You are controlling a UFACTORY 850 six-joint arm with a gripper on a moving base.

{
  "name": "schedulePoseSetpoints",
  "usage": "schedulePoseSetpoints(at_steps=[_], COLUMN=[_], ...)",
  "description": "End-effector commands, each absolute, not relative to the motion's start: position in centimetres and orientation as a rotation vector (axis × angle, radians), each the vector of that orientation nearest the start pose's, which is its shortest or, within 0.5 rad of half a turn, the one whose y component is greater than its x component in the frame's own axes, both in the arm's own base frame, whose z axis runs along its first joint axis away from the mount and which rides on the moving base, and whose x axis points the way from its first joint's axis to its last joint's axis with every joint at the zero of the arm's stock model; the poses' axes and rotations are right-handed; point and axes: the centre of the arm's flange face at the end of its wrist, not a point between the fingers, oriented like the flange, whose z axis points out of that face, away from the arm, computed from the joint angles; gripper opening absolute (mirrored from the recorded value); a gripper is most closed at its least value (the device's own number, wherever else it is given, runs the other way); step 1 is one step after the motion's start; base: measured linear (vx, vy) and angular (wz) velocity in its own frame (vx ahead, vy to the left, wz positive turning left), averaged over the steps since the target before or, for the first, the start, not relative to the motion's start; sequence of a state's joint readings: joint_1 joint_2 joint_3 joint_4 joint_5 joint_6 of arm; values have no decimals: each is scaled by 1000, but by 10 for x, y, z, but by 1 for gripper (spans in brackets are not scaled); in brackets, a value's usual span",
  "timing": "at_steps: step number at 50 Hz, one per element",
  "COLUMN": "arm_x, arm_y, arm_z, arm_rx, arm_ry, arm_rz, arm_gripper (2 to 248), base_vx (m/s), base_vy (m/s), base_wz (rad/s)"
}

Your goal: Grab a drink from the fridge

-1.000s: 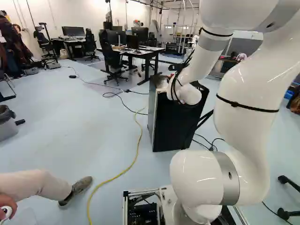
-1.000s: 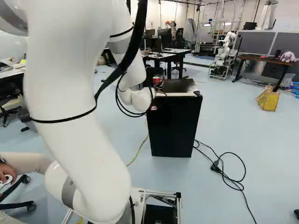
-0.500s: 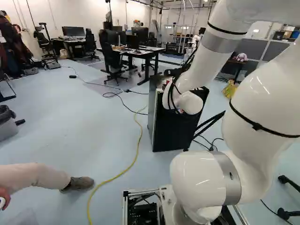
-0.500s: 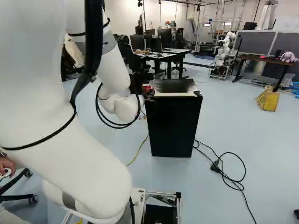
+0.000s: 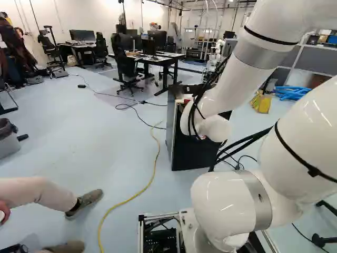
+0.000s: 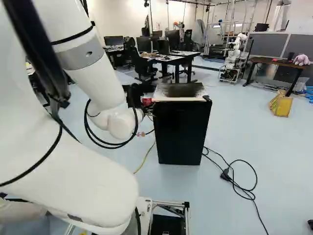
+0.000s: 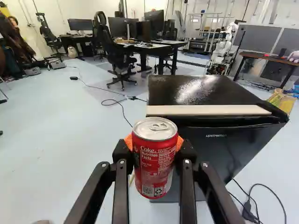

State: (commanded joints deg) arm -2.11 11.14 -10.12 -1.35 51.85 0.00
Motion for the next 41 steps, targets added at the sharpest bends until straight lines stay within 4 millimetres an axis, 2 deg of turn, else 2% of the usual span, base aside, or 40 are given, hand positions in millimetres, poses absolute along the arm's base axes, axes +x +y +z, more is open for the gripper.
schedulePoseSetpoints(at_steps=[21,41], arm_x=[278,270], arm_y=[-2,0], arm_z=[369,366], arm_rx=[-2553,-2558], arm_ry=[2,0], arm_rz=[-1837,-1824], arm_gripper=[99,99], base_vx=[0,0], base_vy=[0,0], base_wz=[0,0])
